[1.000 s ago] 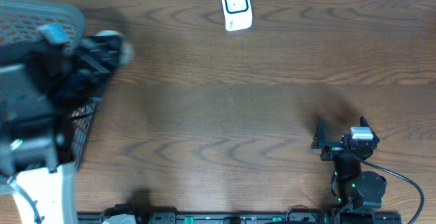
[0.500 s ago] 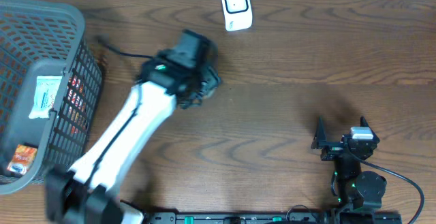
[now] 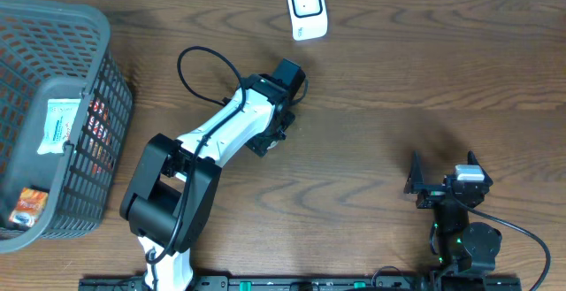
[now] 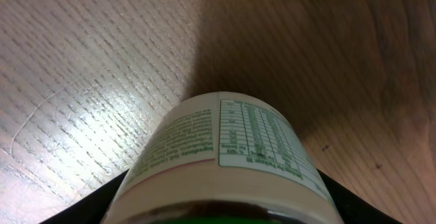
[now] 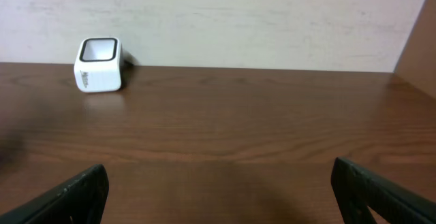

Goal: Scan the item barcode
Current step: 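Carry the bottle to the table center and set it down upright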

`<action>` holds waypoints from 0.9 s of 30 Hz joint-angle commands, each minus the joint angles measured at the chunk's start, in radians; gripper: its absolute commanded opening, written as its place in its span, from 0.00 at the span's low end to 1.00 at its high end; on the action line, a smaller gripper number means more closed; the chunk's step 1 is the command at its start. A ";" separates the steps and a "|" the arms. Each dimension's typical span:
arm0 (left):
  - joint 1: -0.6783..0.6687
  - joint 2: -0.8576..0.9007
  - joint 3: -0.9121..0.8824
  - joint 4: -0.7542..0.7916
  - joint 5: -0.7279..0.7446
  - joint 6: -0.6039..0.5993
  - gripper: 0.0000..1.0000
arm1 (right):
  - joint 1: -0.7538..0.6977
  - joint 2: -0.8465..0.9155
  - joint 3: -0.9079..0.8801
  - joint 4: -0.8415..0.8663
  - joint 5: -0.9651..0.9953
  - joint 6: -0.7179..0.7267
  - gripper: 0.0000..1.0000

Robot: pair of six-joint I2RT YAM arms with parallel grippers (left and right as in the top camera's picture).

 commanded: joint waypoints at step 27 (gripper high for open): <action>0.006 0.086 -0.019 -0.007 0.061 0.133 0.73 | -0.009 -0.002 -0.003 -0.002 0.010 0.017 0.99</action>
